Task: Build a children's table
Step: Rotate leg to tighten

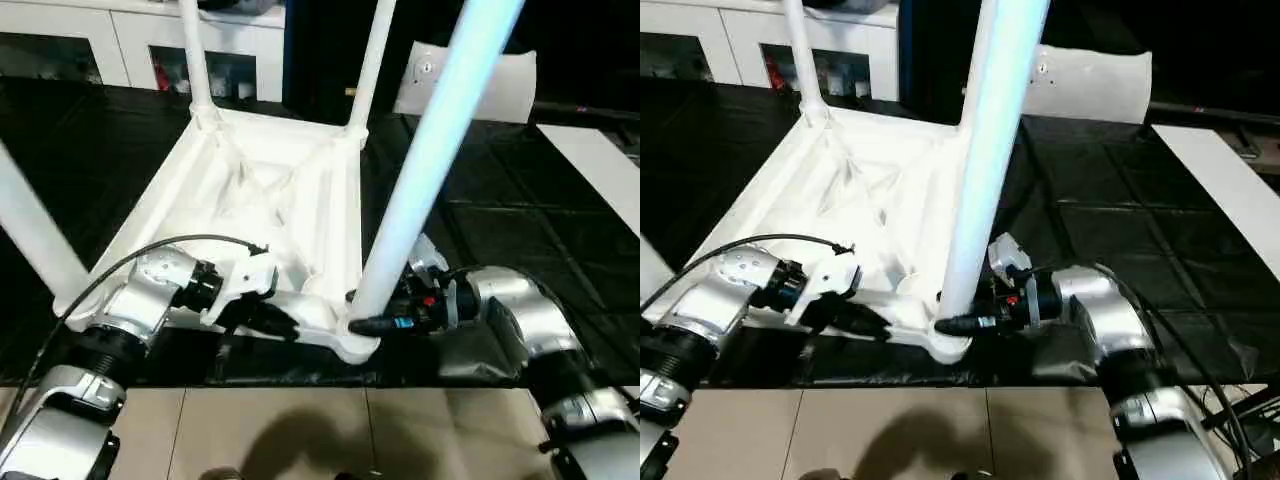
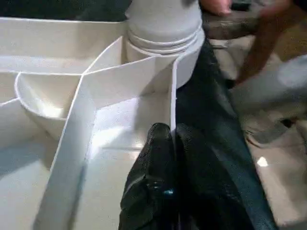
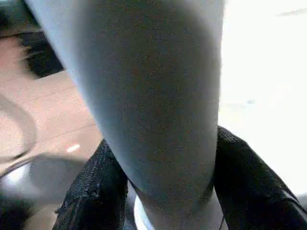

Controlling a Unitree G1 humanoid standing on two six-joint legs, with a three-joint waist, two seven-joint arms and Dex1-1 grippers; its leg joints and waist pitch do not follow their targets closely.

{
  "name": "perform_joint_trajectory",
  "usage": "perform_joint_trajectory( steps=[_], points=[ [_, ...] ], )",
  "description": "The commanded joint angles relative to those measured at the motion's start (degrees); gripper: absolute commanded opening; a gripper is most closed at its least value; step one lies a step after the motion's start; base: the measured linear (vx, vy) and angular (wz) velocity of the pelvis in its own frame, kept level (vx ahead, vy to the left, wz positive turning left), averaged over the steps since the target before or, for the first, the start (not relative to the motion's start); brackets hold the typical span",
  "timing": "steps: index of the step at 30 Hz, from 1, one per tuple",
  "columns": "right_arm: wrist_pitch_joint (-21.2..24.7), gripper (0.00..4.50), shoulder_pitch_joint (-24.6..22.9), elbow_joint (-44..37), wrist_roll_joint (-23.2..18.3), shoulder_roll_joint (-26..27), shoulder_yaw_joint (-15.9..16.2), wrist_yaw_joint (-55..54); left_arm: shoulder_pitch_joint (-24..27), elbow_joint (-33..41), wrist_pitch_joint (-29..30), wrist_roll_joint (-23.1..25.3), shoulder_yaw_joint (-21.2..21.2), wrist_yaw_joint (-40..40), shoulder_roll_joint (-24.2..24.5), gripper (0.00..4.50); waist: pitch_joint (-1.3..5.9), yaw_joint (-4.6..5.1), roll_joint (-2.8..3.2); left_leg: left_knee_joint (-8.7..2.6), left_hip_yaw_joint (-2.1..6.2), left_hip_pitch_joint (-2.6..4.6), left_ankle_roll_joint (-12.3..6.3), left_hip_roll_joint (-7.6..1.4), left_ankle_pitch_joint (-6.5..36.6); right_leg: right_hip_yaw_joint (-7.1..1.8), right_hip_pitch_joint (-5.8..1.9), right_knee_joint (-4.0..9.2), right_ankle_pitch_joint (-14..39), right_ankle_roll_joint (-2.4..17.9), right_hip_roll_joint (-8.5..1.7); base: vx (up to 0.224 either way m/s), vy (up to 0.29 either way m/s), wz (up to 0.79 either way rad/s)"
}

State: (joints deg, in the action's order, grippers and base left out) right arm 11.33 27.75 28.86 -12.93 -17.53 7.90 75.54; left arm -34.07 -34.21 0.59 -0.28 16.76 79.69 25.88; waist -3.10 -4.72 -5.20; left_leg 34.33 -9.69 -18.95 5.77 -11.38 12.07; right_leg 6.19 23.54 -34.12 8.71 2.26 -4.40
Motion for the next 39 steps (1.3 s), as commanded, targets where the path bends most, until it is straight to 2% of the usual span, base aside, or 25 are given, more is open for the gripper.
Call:
perform_joint_trajectory(
  steps=[1, 2, 3, 4, 5, 6, 7, 9, 10, 12, 14, 15, 17, 18, 19, 20, 21, 23, 24, 26, 27, 31, 32, 33, 39],
  points=[
    [2.3, 2.1, -1.0, -1.2, 2.5, 4.0, 1.1, -9.7, -0.3, 2.7, 3.8, -1.1, -1.4, -7.2, -4.3, 0.0, 3.17, 0.67, 0.7, -4.04, 0.31, -0.06, -0.6, -1.69, 12.0, -2.86, -2.74, 5.83, 33.6, 3.1, -4.39, 0.0, 0.0, 0.0],
    [2.8, 2.08, -1.1, -1.4, 2.7, 4.5, 1.0, -11.1, -0.2, 2.9, 4.3, -1.4, -1.7, -7.9, -4.6, 0.0, 3.21, 1.08, 0.56, -3.98, 0.53, -0.13, -0.2, -1.42, 12.5, -2.42, -2.76, 6.25, 36.3, 1.7, -4.33, 0.0, 0.0, 0.0],
    [3.9, 2.06, -1.3, -2.1, 2.6, 6.2, 0.2, -14.5, -0.3, 3.5, 5.6, -1.4, -2.4, -10.3, -5.8, 0.0, 3.22, 1.38, 0.94, -4.03, 0.65, -0.25, 0.01, -1.34, 12.7, -2.27, -2.9, 6.39, 36.9, 1.2, -4.32, 0.0, 0.0, 0.0],
    [4.9, 2.04, -1.4, -2.5, 2.6, 7.8, -0.4, -17.4, -0.3, 4.2, 7.1, -1.6, -3.0, -12.2, -6.8, 0.0, 3.26, 2.01, 0.9, -4.03, 0.78, -0.41, -0.03, -1.32, 13.1, -1.92, -2.96, 6.77, 37.4, 0.4, -4.24, 0.0, 0.0, 0.0],
    [6.0, 2.02, -1.4, -3.0, 2.8, 9.7, -1.1, -21.4, -0.4, 5.1, 9.3, -1.9, -3.7, -14.4, -8.1, 0.0, 3.24, 2.35, 1.03, -4.02, 0.81, -0.29, 0.14, -1.41, 13.6, -1.84, -2.89, 6.82, 37.3, 0.4, -4.2, 0.0, 0.0, 0.0],
    [6.4, 2.01, -1.2, -3.1, 3.4, 11.2, -1.4, -24.6, -0.5, 5.5, 10.6, -2.1, -4.4, -16.9, -9.5, 0.0, 3.4, 3.28, 1.29, -3.89, 0.97, -0.21, -0.14, -1.4, 14.5, -1.14, -3.13, 7.22, 37.2, 0.5, -4.31, 0.0, 0.0, 0.0],
    [6.3, 2.0, -1.0, -2.9, 4.2, 12.8, -1.6, -27.7, -0.9, 5.2, 11.5, -2.4, -5.6, -20.5, -11.2, 0.0, 3.4, 3.52, 1.3, -4.01, 0.99, -0.51, -0.22, -1.58, 14.2, -1.03, -3.29, 7.23, 36.3, 0.7, -4.32, 0.0, 0.0, 0.0],
    [5.8, 2.0, 0.1, -1.2, 6.3, 16.3, -2.0, -35.4, -1.9, 4.6, 14.0, -3.5, -8.0, -27.2, -14.9, 0.0, 3.09, 4.11, 1.19, -3.8, 0.85, 0.05, -0.17, -1.47, 15.6, -0.68, -2.55, 7.77, 37.3, 0.5, -4.23, 0.0, 0.0, 0.0],
    [7.3, 1.99, 1.1, 0.3, 5.7, 18.7, -3.7, -40.6, -2.3, 4.5, 14.5, -2.8, -8.7, -31.0, -16.4, 0.0, 3.29, 4.45, 1.09, -3.41, 0.83, 0.28, -0.55, -1.08, 16.0, -0.43, -2.59, 8.02, 38.0, 0.5, -4.31, 0.0, 0.0, 0.0],
    [7.4, 1.97, 3.0, 2.8, 6.0, 21.9, -5.7, -48.3, -2.6, 5.2, 16.1, -2.5, -9.6, -35.5, -18.8, 0.0, 3.46, 4.93, 1.47, -3.8, 0.94, -0.21, -1.37, -1.39, 14.5, -0.75, -2.87, 7.57, 35.1, 1.5, -4.33, 0.0, 0.0, 0.0],
    [6.4, 1.97, 4.0, 4.3, 6.8, 23.2, -5.9, -51.3, -2.8, 6.0, 17.2, -2.3, -10.0, -38.1, -20.2, 0.0, 3.59, 4.97, 1.47, -3.89, 0.76, -0.12, -2.06, -1.4, 13.9, -1.25, -2.85, 7.17, 32.2, 2.5, -4.31, 0.0, 0.0, 0.0],
    [6.2, 1.97, 4.7, 5.4, 7.7, 24.2, -5.9, -53.5, -2.9, 7.1, 18.0, -1.0, -9.6, -39.5, -21.0, 0.0, 3.65, 4.96, 1.44, -4.13, 0.71, -0.38, -2.48, -1.67, 12.8, -1.69, -2.91, 6.57, 29.2, 3.6, -4.35, 0.0, 0.0, 0.0],
    [6.0, 1.97, 5.0, 5.8, 7.6, 25.0, -6.2, -54.2, -3.1, 7.3, 18.0, 0.0, -9.3, -40.6, -21.4, 0.0, 3.74, 4.92, 1.43, -4.27, 0.69, -0.62, -2.74, -1.77, 11.7, -1.93, -3.1, 6.05, 26.7, 4.3, -4.23, 0.0, 0.0, 0.0],
    [5.5, 1.97, 4.9, 5.5, 7.8, 25.6, -6.5, -54.8, -3.1, 7.7, 18.4, 0.6, -9.0, -41.2, -21.8, 0.0, 3.99, 4.7, 1.33, -4.11, 0.38, -0.55, -3.26, -1.8, 9.5, -2.46, -3.14, 5.38, 22.1, 5.9, -4.25, 0.0, 0.0, 0.0],
    [5.3, 1.97, 4.8, 5.2, 8.0, 25.9, -6.5, -55.0, -3.0, 8.0, 18.7, 0.9, -8.8, -41.4, -21.9, 0.0, 4.04, 4.61, 1.25, -4.09, 0.31, -0.68, -3.48, -1.79, 8.3, -2.65, -3.22, 5.02, 20.2, 6.5, -4.22, 0.058, -0.016, 0.07],
    [5.1, 2.32, 4.6, 4.8, 8.0, 26.3, -6.7, -54.7, -2.9, 8.2, 18.6, 1.4, -8.4, -41.3, -21.9, 0.0, 4.08, 4.47, 1.13, -4.0, 0.17, -0.89, -4.13, -1.68, 6.6, -2.9, -3.29, 4.51, 17.5, 7.4, -4.1, 0.056, -0.026, 0.03],
    [5.0, 2.52, 4.5, 4.6, 7.8, 26.3, -6.8, -54.6, -2.8, 8.2, 18.5, 1.5, -8.3, -41.2, -21.8, 0.0, 4.26, 4.28, 1.25, -3.95, 0.2, -1.08, -4.73, -1.7, 4.9, -2.95, -3.7, 4.14, 15.9, 8.0, -4.23, 0.056, -0.026, 0.03],
    [4.5, 2.65, 4.2, 4.3, 7.3, 26.1, -7.3, -54.3, -2.5, 8.3, 18.2, 1.9, -7.8, -40.6, -21.2, 0.0, 4.51, 4.03, 1.26, -3.85, 0.08, -1.07, -5.3, -1.68, 2.5, -3.09, -3.78, 3.66, 12.1, 8.9, -4.15, 0.027, -0.016, 0.0],
    [4.4, 2.75, 3.8, 3.9, 7.0, 25.6, -7.7, -54.0, -2.2, 8.3, 17.7, 2.1, -7.4, -39.7, -20.6, 0.0, 4.62, 3.89, 1.23, -3.7, 0.01, -1.24, -6.43, -1.6, -0.1, -3.22, -3.91, 3.05, 7.8, 10.1, -4.09, 0.0, 0.0, 0.0],
    [3.7, 2.89, 3.3, 3.4, 6.9, 24.2, -8.1, -53.7, -1.5, 8.6, 17.3, 2.6, -6.4, -38.3, -19.1, 0.0, 4.5, 3.79, 1.27, -3.67, -0.02, -1.25, -7.34, -1.69, -0.6, -3.2, -3.82, 2.87, 6.5, 11.0, -4.08, 0.0, 0.0, 0.0],
    [2.0, 3.02, 2.2, 2.1, 6.6, 22.0, -7.8, -51.1, -0.8, 8.8, 16.7, 3.1, -5.4, -36.1, -17.1, 0.0, 4.35, 3.84, 1.33, -3.68, -0.12, -1.24, -7.47, -1.65, 0.1, -3.22, -3.7, 3.07, 7.2, 11.0, -4.03, 0.0, 0.0, 0.0],
    [1.6, 3.23, 0.0, -1.8, 5.5, 17.8, -7.1, -44.6, 0.3, 9.0, 15.5, 3.2, -4.9, -32.3, -13.9, 0.0, 4.09, 3.79, 1.46, -3.84, 0.01, -1.22, -6.46, -1.82, 3.8, -3.13, -3.86, 3.68, 12.7, 9.4, -4.05, 0.0, 0.0, 0.0],
    [1.6, 3.47, -0.2, -2.0, 5.4, 17.5, -7.0, -44.1, 0.3, 9.0, 15.4, 3.2, -4.8, -32.0, -13.7, 0.0, 4.01, 3.82, 1.46, -3.89, 0.04, -1.13, -5.96, -1.87, 4.8, -3.09, -3.79, 3.92, 14.5, 9.0, -4.05, 0.0, 0.0, 0.0],
    [1.3, 3.54, -1.4, -3.9, 4.3, 14.0, -6.7, -38.4, 0.7, 8.5, 13.4, 3.4, -4.3, -28.4, -10.9, 0.0, 3.96, 3.69, 1.46, -3.91, 0.09, -1.05, -5.64, -1.77, 5.9, -3.02, -3.81, 4.21, 16.4, 8.1, -3.97, 0.0, 0.0, 0.0],
    [0.0, 3.92, -2.4, -6.2, 2.2, 5.2, -5.9, -24.0, 1.7, 7.2, 5.5, 2.5, -0.9, -15.7, -3.7, 0.0, 3.84, 3.58, 1.47, -3.93, 0.16, -1.0, -5.25, -1.97, 7.1, -3.14, -3.63, 4.14, 17.2, 8.6, -4.04, 0.0, 0.0, 0.0]
  ],
)
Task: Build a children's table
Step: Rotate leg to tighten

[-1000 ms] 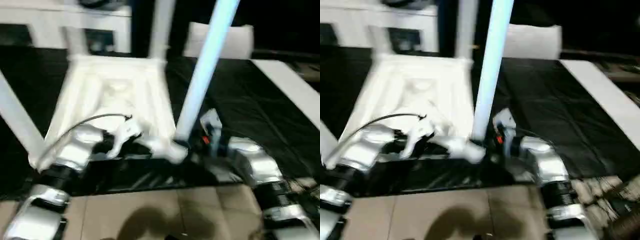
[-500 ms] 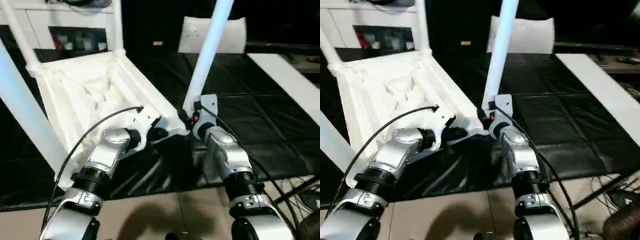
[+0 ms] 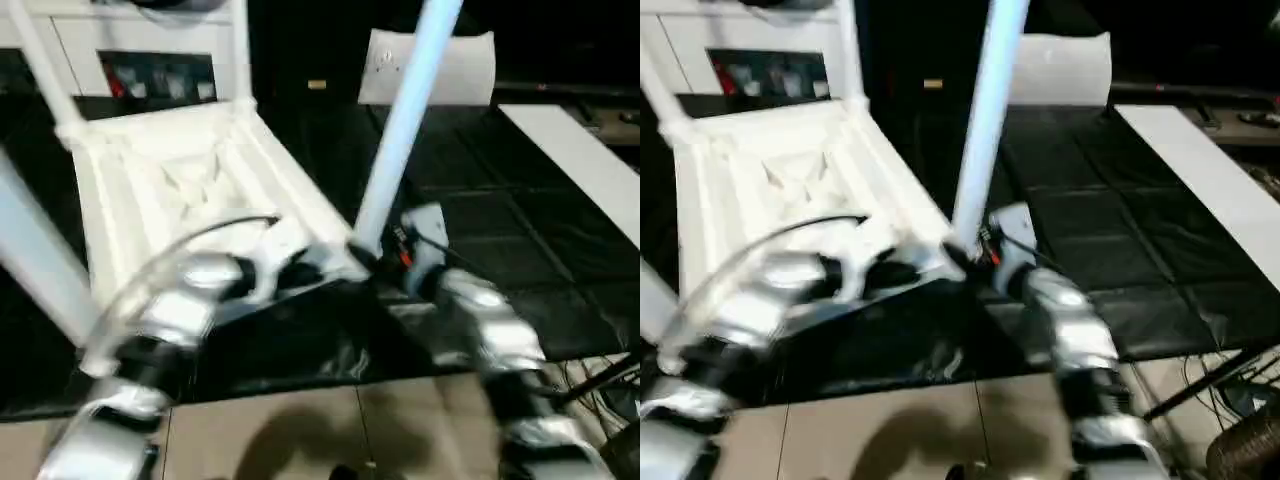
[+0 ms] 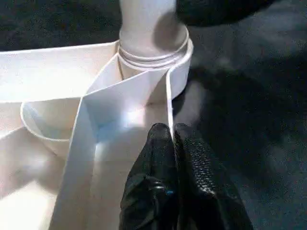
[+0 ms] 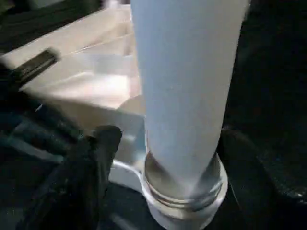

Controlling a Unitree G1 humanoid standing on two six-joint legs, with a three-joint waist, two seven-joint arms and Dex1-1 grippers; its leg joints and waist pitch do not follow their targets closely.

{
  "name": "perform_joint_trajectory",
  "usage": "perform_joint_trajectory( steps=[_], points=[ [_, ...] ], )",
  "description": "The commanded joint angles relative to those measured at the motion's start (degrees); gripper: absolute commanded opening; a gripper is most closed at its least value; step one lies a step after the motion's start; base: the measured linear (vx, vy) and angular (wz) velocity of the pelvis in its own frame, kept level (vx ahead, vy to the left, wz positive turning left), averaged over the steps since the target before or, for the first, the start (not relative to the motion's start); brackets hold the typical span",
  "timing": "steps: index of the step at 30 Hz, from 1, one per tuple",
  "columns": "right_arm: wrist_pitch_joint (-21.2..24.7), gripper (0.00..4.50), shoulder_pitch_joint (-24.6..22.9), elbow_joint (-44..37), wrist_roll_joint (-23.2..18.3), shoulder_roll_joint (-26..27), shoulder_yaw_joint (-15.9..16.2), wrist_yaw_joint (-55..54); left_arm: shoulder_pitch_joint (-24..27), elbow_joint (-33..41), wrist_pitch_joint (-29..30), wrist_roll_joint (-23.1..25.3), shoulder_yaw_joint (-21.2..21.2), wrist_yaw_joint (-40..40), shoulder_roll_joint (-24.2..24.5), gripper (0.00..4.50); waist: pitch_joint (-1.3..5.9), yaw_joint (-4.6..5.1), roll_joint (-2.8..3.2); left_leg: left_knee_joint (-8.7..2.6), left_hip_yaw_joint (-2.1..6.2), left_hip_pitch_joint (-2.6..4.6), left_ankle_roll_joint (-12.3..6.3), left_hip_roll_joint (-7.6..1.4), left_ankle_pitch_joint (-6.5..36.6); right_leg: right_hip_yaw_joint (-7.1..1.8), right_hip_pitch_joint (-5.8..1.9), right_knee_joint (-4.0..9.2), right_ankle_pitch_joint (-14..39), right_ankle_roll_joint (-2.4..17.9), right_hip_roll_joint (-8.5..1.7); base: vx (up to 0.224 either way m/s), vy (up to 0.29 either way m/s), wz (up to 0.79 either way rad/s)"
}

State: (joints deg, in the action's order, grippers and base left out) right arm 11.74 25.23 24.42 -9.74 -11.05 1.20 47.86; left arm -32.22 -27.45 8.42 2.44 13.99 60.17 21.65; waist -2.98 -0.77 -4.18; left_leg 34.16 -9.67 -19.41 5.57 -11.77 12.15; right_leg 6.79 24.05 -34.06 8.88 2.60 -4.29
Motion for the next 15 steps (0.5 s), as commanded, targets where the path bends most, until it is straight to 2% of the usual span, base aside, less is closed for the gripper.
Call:
perform_joint_trajectory(
  steps=[1, 7, 8, 10, 12, 15],
  points=[
    [-0.7, 3.96, 0.4, -1.5, -1.4, -3.4, 1.2, 7.4, -0.1, -0.2, -4.1, -0.5, 2.6, 7.2, 2.2, 0.0, 3.7, -0.46, 0.47, -3.76, 0.15, -0.52, -5.07, -1.59, 7.1, -3.73, -4.17, 4.1, 17.3, 8.3, -4.16, 0.0, 0.0, 0.0],
    [-1.0, 4.43, 1.9, 0.4, -2.1, -7.7, 2.8, 15.2, -0.6, -1.6, -7.3, -1.3, 3.9, 14.7, 5.4, 0.0, 3.68, -1.41, 0.27, -3.79, -0.01, -0.29, -4.59, -1.76, 6.1, -3.87, -4.02, 3.67, 16.3, 9.2, -4.23, 0.0, 0.0, 0.0],
    [-1.3, 4.47, 2.5, 1.1, -2.2, -8.4, 3.3, 17.1, -0.8, -2.1, -8.5, -1.3, 4.4, 16.8, 6.2, 0.0, 3.67, -1.49, -0.05, -3.77, -0.05, -0.26, -4.41, -1.75, 6.2, -3.82, -3.99, 3.73, 16.8, 9.0, -4.23, 0.0, 0.0, 0.0],
    [-2.1, 4.47, 3.3, 2.2, -1.9, -9.1, 4.0, 19.0, -1.4, -3.4, -10.8, -0.5, 5.3, 18.2, 7.3, 0.0, 3.66, -1.69, 0.18, -3.84, 0.01, -0.15, -4.0, -1.76, 6.5, -3.84, -3.95, 3.85, 17.9, 8.6, -4.31, 0.0, 0.0, 0.0],
    [-3.2, 4.47, 4.3, 3.6, -1.6, -9.2, 4.7, 19.8, -2.3, -4.9, -11.5, 1.1, 5.9, 17.0, 8.0, 0.0, 3.73, -1.82, -0.03, -3.81, 0.06, -0.17, -3.52, -1.82, 6.5, -3.82, -3.97, 3.64, 17.3, 8.7, -4.34, 0.0, 0.0, 0.0],
    [-3.5, 4.47, 4.7, 4.0, -1.5, -8.9, 5.1, 20.2, -3.0, -5.6, -9.4, 1.8, 5.5, 15.0, 7.7, 0.0, 3.48, -1.98, -0.21, -3.83, -0.02, -0.05, -2.94, -1.74, 7.6, -3.81, -3.91, 4.07, 20.4, 7.9, -4.41, 0.0, 0.0, 0.0]
  ],
)
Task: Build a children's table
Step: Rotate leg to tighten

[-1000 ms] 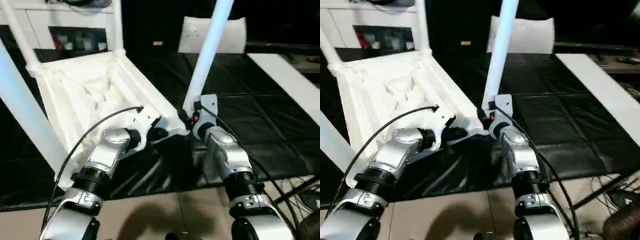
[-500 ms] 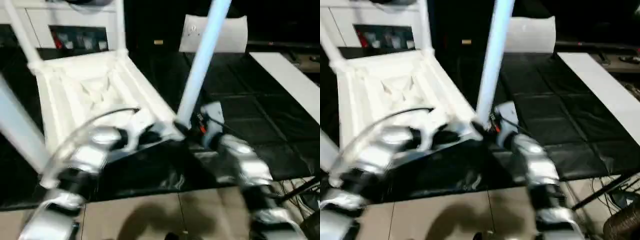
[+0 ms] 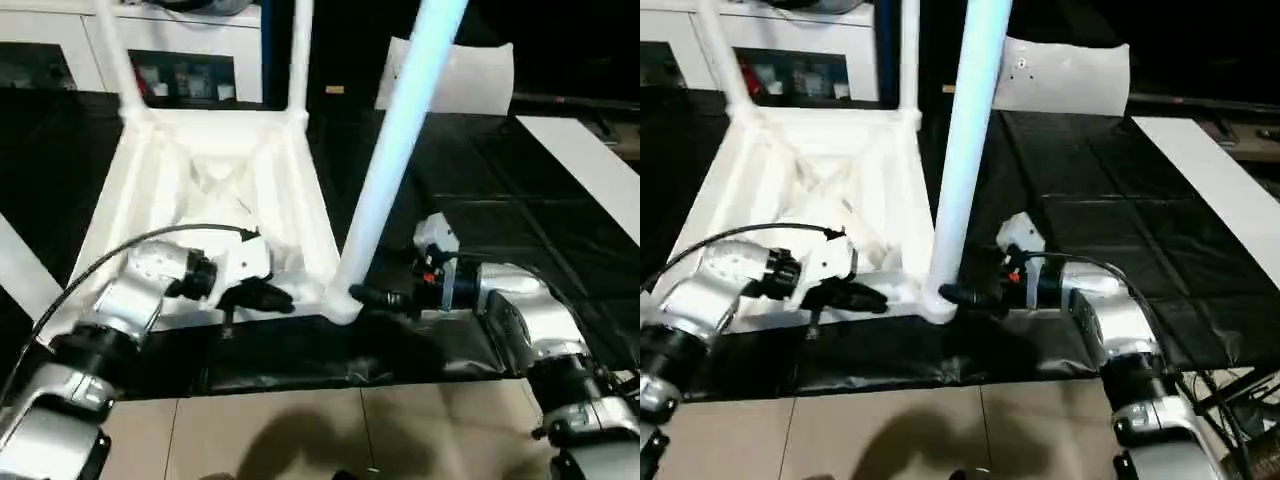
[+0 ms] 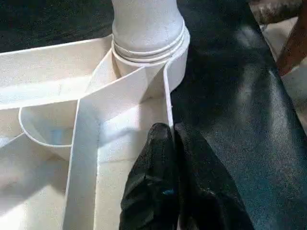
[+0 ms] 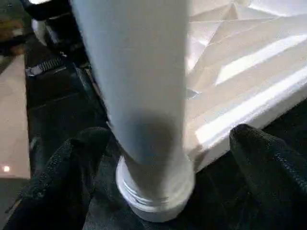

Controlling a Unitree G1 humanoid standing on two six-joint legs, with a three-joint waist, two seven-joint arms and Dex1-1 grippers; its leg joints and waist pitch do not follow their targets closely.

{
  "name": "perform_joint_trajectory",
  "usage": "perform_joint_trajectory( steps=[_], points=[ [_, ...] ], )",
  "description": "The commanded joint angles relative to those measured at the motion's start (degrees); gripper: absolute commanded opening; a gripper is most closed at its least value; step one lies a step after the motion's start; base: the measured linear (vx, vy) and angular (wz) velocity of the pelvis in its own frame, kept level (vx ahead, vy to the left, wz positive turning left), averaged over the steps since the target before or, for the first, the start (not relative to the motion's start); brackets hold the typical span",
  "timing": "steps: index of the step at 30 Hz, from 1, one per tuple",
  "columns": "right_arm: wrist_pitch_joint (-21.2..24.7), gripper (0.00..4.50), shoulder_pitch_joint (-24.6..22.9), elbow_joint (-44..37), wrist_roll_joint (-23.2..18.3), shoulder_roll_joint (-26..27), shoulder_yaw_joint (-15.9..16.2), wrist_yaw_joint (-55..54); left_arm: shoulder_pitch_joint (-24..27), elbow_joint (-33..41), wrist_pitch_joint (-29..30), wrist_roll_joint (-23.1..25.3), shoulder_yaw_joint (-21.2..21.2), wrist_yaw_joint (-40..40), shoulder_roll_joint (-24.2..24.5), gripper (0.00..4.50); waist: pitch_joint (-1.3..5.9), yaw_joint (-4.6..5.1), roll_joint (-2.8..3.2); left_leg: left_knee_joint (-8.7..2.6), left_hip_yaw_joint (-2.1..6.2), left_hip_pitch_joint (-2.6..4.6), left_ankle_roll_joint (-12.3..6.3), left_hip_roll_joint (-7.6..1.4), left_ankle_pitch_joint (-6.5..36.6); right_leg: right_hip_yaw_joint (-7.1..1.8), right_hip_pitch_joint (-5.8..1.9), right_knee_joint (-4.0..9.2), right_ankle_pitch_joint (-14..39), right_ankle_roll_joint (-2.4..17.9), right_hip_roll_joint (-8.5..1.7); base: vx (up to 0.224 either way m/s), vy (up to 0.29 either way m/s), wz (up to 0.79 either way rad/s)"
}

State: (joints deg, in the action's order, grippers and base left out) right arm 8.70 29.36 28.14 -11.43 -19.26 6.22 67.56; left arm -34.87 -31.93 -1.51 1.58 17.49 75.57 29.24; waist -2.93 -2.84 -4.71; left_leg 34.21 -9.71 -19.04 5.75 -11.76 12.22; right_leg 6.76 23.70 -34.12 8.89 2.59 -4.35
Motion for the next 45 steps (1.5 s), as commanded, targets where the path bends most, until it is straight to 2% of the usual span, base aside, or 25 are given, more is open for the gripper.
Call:
perform_joint_trajectory(
  steps=[1, 4, 7, 10, 12, 16, 17, 21, 27, 31, 34, 37, 38, 40, 45],
  points=[
    [-0.4, 4.47, 0.5, 0.1, 0.1, -0.5, 0.5, 1.2, -0.6, -1.6, -0.2, 2.7, 1.5, -1.4, -0.3, 0.0, 3.4, 0.03, 0.32, -3.86, 0.01, -0.37, -3.04, -1.72, 7.9, -3.74, -3.55, 4.27, 21.6, 7.4, -4.36, 0.0, 0.0, 0.0],
    [-0.7, 4.49, 0.4, 0.0, 0.1, -0.3, 0.9, 1.7, -0.6, -1.7, 0.0, 2.7, 1.8, -0.4, -0.4, 0.27, 3.38, -0.23, 0.28, -3.9, 0.09, -0.25, -2.8, -1.72, 8.7, -3.59, -3.37, 4.77, 25.2, 5.7, -4.35, 0.0, 0.0, 0.0],
    [-1.3, 4.5, 0.4, 0.4, 0.3, -0.4, 1.1, 2.1, -0.6, -2.0, 0.7, 3.8, 2.5, -1.3, -0.1, 0.61, 3.47, -0.24, 0.17, -3.97, 0.22, -0.42, -2.58, -1.76, 8.4, -3.5, -3.47, 4.71, 25.4, 5.0, -4.29, 0.0, 0.0, 0.0],
    [-1.7, 4.5, 0.5, 0.9, 0.3, -0.5, 1.2, 2.3, -1.0, -2.9, 0.7, 4.2, 2.7, -2.4, -0.2, 0.61, 3.63, -0.23, 0.16, -3.87, 0.19, -0.48, -2.74, -1.68, 7.6, -3.55, -3.5, 4.5, 23.9, 5.0, -4.25, 0.0, 0.0, 0.0],
    [-2.1, 4.5, 0.5, 1.0, 0.3, -0.7, 1.4, 2.6, -1.3, -3.5, 0.6, 3.6, 2.5, -2.0, -0.5, 0.61, 3.7, -0.27, 0.13, -3.86, 0.16, -0.6, -2.88, -1.71, 6.8, -3.59, -3.6, 4.22, 21.9, 6.0, -4.27, 0.0, 0.0, 0.0],
    [-2.6, 4.5, 0.3, 1.2, 0.5, -0.9, 1.7, 2.7, -1.3, -3.3, 0.5, 2.3, 2.1, -0.5, -0.9, 0.61, 3.64, -0.3, 0.16, -3.87, 0.14, -0.58, -2.95, -1.7, 7.2, -3.55, -3.58, 4.28, 22.0, 6.5, -4.28, 0.0, 0.0, 0.0],
    [-2.8, 4.5, 0.3, 1.3, 0.6, -1.0, 1.9, 2.9, -1.2, -3.2, 0.2, 1.4, 1.7, 0.2, -1.2, 0.35, 3.63, -0.26, 0.16, -3.87, 0.16, -0.59, -2.95, -1.73, 7.2, -3.54, -3.59, 4.3, 22.1, 6.5, -4.27, 0.0, 0.0, 0.0],
    [-3.2, 4.5, 0.4, 1.6, 0.8, -1.1, 2.1, 3.3, -1.1, -3.1, -0.4, -0.4, 0.8, 1.9, -1.8, 0.11, 3.72, -0.31, 0.11, -3.85, 0.14, -0.58, -3.1, -1.78, 6.6, -3.6, -3.6, 4.09, 20.7, 6.8, -4.24, 0.0, 0.0, 0.0],
    [-4.5, 4.5, 0.8, 2.5, 1.3, -1.5, 2.9, 4.7, -0.6, -2.1, 0.3, -2.8, 0.9, 6.1, -2.0, 0.11, 3.78, -0.41, 0.12, -3.82, 0.04, -0.64, -3.41, -1.85, 5.8, -3.68, -3.64, 3.73, 18.3, 8.0, -4.24, 0.0, 0.0, 0.0],
    [-5.7, 4.5, 2.2, 4.7, 1.9, -1.6, 4.2, 6.7, 0.0, -2.3, -1.6, -1.6, 3.2, 9.2, -1.1, 0.11, 3.67, -0.48, 0.09, -3.84, 0.03, -0.59, -3.39, -1.87, 6.7, -3.63, -3.58, 3.89, 19.7, 8.2, -4.36, 0.0, 0.0, 0.0],
    [-7.4, 4.5, 3.3, 6.2, 2.4, -1.5, 5.0, 8.3, 0.3, -2.0, -2.4, -1.5, 3.9, 10.7, -1.1, 0.11, 3.58, -0.66, 0.01, -3.85, -0.01, -0.52, -3.07, -1.89, 7.0, -3.68, -3.57, 4.05, 21.0, 7.5, -4.35, 0.0, 0.0, 0.0],
    [-7.7, 4.5, 3.7, 6.9, 2.2, -1.3, 5.1, 9.4, 0.4, -1.8, -2.8, -1.3, 4.3, 11.4, -1.0, 0.11, 3.6, -0.78, -0.08, -3.89, 0.01, -0.52, -3.05, -1.99, 6.7, -3.69, -3.58, 3.95, 20.6, 7.5, -4.33, 0.0, 0.0, 0.0],
    [-6.8, 4.2, 4.1, 7.2, 1.3, -1.3, 5.4, 11.6, 0.4, -1.6, -3.3, -1.1, 4.7, 11.7, -0.9, 0.03, 3.65, -0.89, 0.02, -3.87, 0.01, -0.51, -3.21, -2.01, 6.8, -3.67, -3.62, 3.84, 20.2, 7.7, -4.3, 0.0, 0.0, 0.0],
    [-5.0, 4.2, 4.7, 7.7, -0.3, -1.1, 5.9, 15.5, 0.4, -1.7, -4.0, -0.5, 4.9, 11.9, -0.9, 0.0, 3.7, -1.03, 0.02, -3.79, -0.05, -0.64, -3.61, -2.06, 6.7, -3.61, -3.75, 3.72, 19.7, 7.9, -4.24, 0.0, 0.0, 0.0],
    [-4.4, 3.71, 5.7, 10.0, -0.7, -0.4, 6.8, 18.9, 0.0, -2.5, -4.8, -0.1, 4.8, 11.6, -1.2, 0.0, 3.73, -1.56, 0.0, -3.76, -0.11, -0.51, -3.44, -2.24, 6.0, -3.63, -3.6, 3.58, 19.0, 8.4, -4.37, 0.0, 0.0, 0.0]
  ],
)
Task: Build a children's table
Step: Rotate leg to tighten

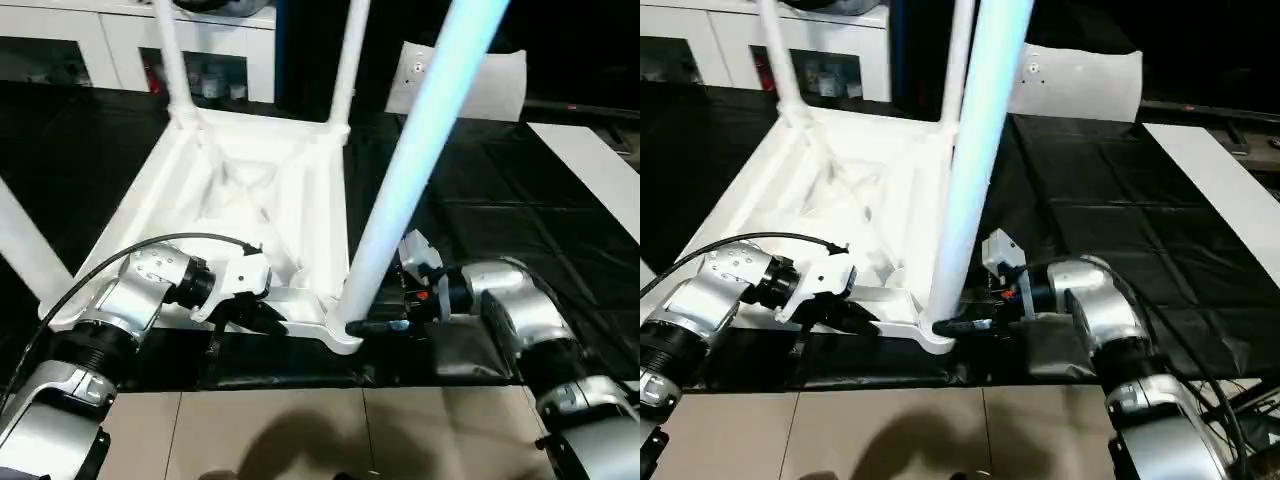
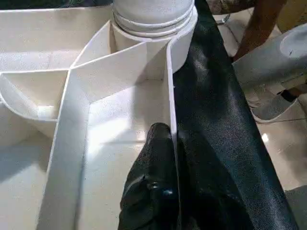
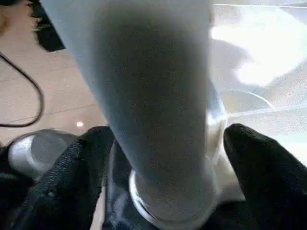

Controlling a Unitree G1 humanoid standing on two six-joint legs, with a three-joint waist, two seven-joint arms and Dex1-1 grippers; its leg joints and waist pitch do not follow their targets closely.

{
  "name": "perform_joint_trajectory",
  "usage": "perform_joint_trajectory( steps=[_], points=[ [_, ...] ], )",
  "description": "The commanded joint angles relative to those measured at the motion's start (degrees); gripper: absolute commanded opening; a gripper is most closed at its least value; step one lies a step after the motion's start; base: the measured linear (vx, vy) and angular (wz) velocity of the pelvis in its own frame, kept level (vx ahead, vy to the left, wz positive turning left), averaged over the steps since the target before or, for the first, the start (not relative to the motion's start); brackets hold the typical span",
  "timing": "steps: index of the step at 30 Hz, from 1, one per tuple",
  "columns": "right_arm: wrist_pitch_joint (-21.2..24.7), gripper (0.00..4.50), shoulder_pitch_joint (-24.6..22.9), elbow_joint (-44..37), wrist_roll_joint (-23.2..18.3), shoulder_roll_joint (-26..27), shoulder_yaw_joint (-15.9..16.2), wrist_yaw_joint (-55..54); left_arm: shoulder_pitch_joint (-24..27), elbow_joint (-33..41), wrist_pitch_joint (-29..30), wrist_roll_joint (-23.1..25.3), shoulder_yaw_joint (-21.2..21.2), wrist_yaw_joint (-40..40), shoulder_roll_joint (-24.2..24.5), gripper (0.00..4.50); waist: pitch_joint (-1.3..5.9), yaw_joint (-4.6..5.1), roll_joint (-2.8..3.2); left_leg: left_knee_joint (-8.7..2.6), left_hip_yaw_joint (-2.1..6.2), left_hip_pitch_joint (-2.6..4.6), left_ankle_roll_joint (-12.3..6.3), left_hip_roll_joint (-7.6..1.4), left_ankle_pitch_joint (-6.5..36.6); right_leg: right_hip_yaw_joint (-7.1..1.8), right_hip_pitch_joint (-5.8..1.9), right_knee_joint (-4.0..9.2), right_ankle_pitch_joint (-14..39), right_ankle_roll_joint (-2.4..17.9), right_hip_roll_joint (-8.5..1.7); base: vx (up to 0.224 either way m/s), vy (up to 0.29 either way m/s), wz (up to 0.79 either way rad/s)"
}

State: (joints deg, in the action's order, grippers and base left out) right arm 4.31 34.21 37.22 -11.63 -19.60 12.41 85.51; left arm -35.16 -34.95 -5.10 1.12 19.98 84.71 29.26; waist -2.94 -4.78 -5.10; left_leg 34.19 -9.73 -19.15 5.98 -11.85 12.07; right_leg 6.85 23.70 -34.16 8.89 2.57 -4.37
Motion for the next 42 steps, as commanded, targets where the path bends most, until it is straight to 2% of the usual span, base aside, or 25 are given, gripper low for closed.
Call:
perform_joint_trajectory(
  steps=[1, 6, 7, 11, 12, 17, 23, 25, 28, 29, 30, 31, 32, 33, 34, 35, 37, 38, 39, 40, 41, 42],
  points=[
    [-0.1, 3.62, 0.9, 1.1, -0.5, 0.0, 0.6, 1.0, 0.3, 0.5, -1.2, 0.4, 2.3, 2.4, -1.2, 0.0, 3.75, 0.34, 0.41, -3.76, -0.09, -0.36, -3.57, -2.17, 6.0, -3.74, -3.55, 3.59, 18.9, 8.4, -4.35, 0.0, 0.0, 0.0],
    [0.1, 3.19, 1.4, 2.2, -0.4, 0.7, 0.6, 1.9, 0.4, 0.3, -1.5, 0.4, 2.3, 2.4, -1.0, 0.0, 3.76, 0.12, 0.32, -3.82, -0.06, -0.41, -3.06, -2.14, 5.8, -3.75, -3.63, 3.45, 18.6, 8.4, -4.37, 0.0, 0.0, 0.0],
    [0.2, 2.96, 1.5, 2.4, -0.4, 0.8, 0.6, 2.1, 0.4, 0.3, -1.5, 0.4, 2.3, 2.4, -1.0, 0.0, 3.74, 0.1, 0.27, -3.79, -0.09, -0.43, -3.06, -2.09, 5.9, -3.75, -3.64, 3.52, 19.0, 8.1, -4.36, 0.0, 0.0, 0.0],
    [0.5, 2.81, 1.8, 3.3, -0.4, 1.1, 0.6, 3.0, 0.4, 0.1, -1.7, 0.5, 2.2, 2.4, -1.0, 0.0, 3.79, 0.04, 0.37, -3.77, -0.11, -0.4, -3.0, -2.08, 5.7, -3.76, -3.61, 3.56, 19.1, 8.0, -4.37, 0.0, 0.0, 0.0],
    [0.4, 2.59, 1.7, 3.4, -0.3, 1.2, 0.6, 3.0, 0.4, 0.0, -1.8, 0.5, 2.2, 2.4, -1.0, 0.0, 3.77, 0.0, 0.43, -3.79, -0.11, -0.39, -3.0, -2.1, 5.7, -3.76, -3.59, 3.54, 18.9, 8.1, -4.36, 0.0, 0.0, 0.0],
    [0.5, 2.24, 1.3, 3.2, -0.5, 1.2, 0.7, 3.4, 0.4, -0.1, -1.7, 0.4, 2.0, 2.4, -1.0, 0.0, 3.78, -0.01, 0.51, -3.81, -0.08, -0.4, -2.88, -2.12, 5.9, -3.74, -3.63, 3.54, 18.7, 8.2, -4.34, 0.0, 0.0, 0.0],
    [2.3, 2.13, -0.5, 1.2, -1.7, 2.0, -0.4, 1.3, 0.7, 0.6, 1.8, -2.4, -0.5, -0.1, -3.2, 0.0, 3.79, -0.05, 0.51, -3.83, -0.06, -0.37, -2.6, -2.09, 6.0, -3.73, -3.69, 3.61, 19.1, 7.9, -4.32, 0.0, 0.0, 0.0],
    [3.8, 2.13, -3.5, -1.5, -2.0, 3.8, -2.0, -5.2, 1.1, 1.6, 4.4, -3.6, -2.7, -4.6, -5.3, 0.0, 3.62, -0.04, 0.54, -3.98, 0.01, -0.27, -2.34, -2.16, 6.3, -3.76, -3.54, 3.75, 19.6, 7.6, -4.41, 0.0, 0.0, 0.0],
    [3.3, 2.11, -6.2, -2.8, 0.4, 6.6, -2.7, -15.4, 1.6, 2.4, 6.8, -3.9, -4.0, -9.5, -7.8, 0.0, 3.3, 0.45, 0.41, -4.03, 0.08, -0.17, -1.46, -1.66, 8.5, -3.57, -3.34, 4.86, 26.9, 4.7, -4.47, 0.0, 0.0, 0.0],
    [3.3, 2.11, -6.2, -2.8, 0.4, 6.6, -2.7, -15.4, 1.6, 2.4, 6.8, -3.9, -4.0, -9.5, -7.8, 0.0, 3.03, 0.94, 0.29, -3.95, 0.19, 0.0, -1.23, -1.24, 10.7, -3.09, -3.18, 5.71, 32.6, 2.8, -4.44, 0.0, 0.0, 0.0],
    [4.7, 2.09, -7.1, -3.1, 1.2, 8.6, -3.5, -21.1, 1.8, 3.0, 8.4, -3.7, -4.4, -12.2, -9.3, 0.0, 3.17, 1.42, 0.44, -3.79, 0.32, -0.05, -1.08, -0.98, 11.3, -2.8, -3.33, 6.19, 35.7, 1.2, -4.52, 0.0, 0.0, 0.0],
    [5.0, 2.07, -7.2, -3.1, 1.3, 8.9, -3.6, -22.0, 1.9, 3.1, 8.6, -3.7, -4.5, -12.5, -9.5, 0.0, 3.09, 1.77, 0.37, -3.76, 0.31, -0.04, -1.08, -0.97, 11.4, -2.75, -3.16, 6.38, 36.2, 0.8, -4.38, 0.0, 0.0, 0.0],
    [6.9, 2.06, -7.2, -2.6, 1.5, 12.2, -5.2, -29.5, 2.0, 3.2, 10.4, -3.5, -4.9, -15.8, -11.6, 0.0, 2.97, 2.2, 0.46, -3.62, 0.39, 0.02, -1.16, -0.7, 12.2, -2.42, -3.0, 6.84, 38.4, -0.3, -4.35, 0.0, 0.0, 0.0],
    [6.9, 2.05, -7.2, -2.6, 1.5, 12.2, -5.2, -29.5, 2.0, 3.2, 10.4, -3.5, -4.9, -15.8, -11.6, 0.0, 2.76, 2.97, 0.32, -3.31, 0.43, 0.3, -1.15, -0.34, 13.9, -1.73, -2.58, 7.61, 41.5, -1.8, -4.13, 0.0, 0.0, 0.0],
    [7.8, 2.05, -6.7, -1.8, 1.7, 14.2, -6.2, -34.2, 1.7, 2.9, 11.0, -3.3, -5.2, -17.7, -12.9, 0.0, 2.88, 3.19, 0.41, -2.99, 0.46, 0.39, -1.23, -0.09, 14.5, -1.34, -2.67, 7.96, 43.0, -2.6, -4.24, 0.0, 0.0, 0.0],
    [8.2, 2.04, -6.3, -1.4, 1.8, 15.2, -6.7, -36.3, 1.5, 2.5, 11.3, -3.2, -5.4, -18.8, -13.5, 0.0, 2.97, 3.59, 0.75, -3.0, 0.57, 0.29, -1.43, -0.07, 14.5, -0.94, -2.85, 8.45, 43.7, -3.6, -4.32, 0.0, 0.0, 0.0],
    [10.1, 2.04, -5.2, -0.3, 2.4, 18.7, -8.4, -44.4, 0.5, 1.6, 12.5, -2.7, -6.4, -22.9, -15.8, 0.0, 3.18, 4.37, 1.09, -3.1, 0.74, 0.57, -1.55, -0.27, 15.1, -0.19, -3.0, 8.97, 41.9, -3.6, -4.2, 0.0, 0.0, 0.0],
    [10.6, 2.04, -4.8, 0.0, 2.6, 19.6, -8.9, -46.6, 0.2, 1.4, 12.9, -2.6, -6.7, -24.0, -16.4, 0.0, 3.14, 5.1, 1.36, -3.36, 0.95, 0.49, -1.66, -0.56, 16.1, 0.04, -3.06, 8.89, 40.1, -2.7, -4.19, 0.0, 0.0, 0.0],
    [11.2, 2.04, -4.2, 0.4, 2.8, 21.1, -9.4, -50.1, -0.2, 1.0, 13.5, -2.4, -7.2, -25.9, -17.4, 0.0, 3.14, 5.1, 1.36, -3.36, 0.95, 0.49, -1.66, -0.56, 16.1, 0.04, -3.06, 8.89, 40.1, -2.7, -4.19, 0.0, 0.0, 0.0],
    [11.2, 2.04, -3.2, 1.3, 2.8, 23.3, -9.8, -53.7, -0.9, 0.5, 14.3, -2.3, -7.8, -28.2, -18.8, 0.0, 3.3, 5.81, 1.86, -3.51, 1.26, 0.98, -1.5, -0.95, 18.3, 0.76, -3.19, 9.08, 38.4, -2.1, -4.4, 0.0, 0.0, 0.0],
    [11.2, 2.04, -3.0, 1.5, 2.8, 23.7, -9.8, -54.3, -1.0, 0.4, 14.4, -2.2, -7.9, -28.7, -19.1, 0.0, 3.23, 6.54, 1.86, -3.7, 1.55, 0.83, -1.76, -1.19, 20.2, 1.3, -3.43, 9.12, 37.4, -1.9, -4.49, -0.027, 0.056, -0.03],
    [11.2, 2.04, -2.8, 1.5, 2.8, 24.5, -9.7, -55.1, -1.2, 0.4, 14.8, -2.2, -8.1, -29.7, -19.6, 0.0, 3.11, 6.71, 1.91, -3.71, 1.57, 0.9, -1.94, -1.22, 21.3, 1.57, -3.45, 9.39, 37.5, -2.1, -4.45, 0.0, 0.0, 0.0]
  ],
)
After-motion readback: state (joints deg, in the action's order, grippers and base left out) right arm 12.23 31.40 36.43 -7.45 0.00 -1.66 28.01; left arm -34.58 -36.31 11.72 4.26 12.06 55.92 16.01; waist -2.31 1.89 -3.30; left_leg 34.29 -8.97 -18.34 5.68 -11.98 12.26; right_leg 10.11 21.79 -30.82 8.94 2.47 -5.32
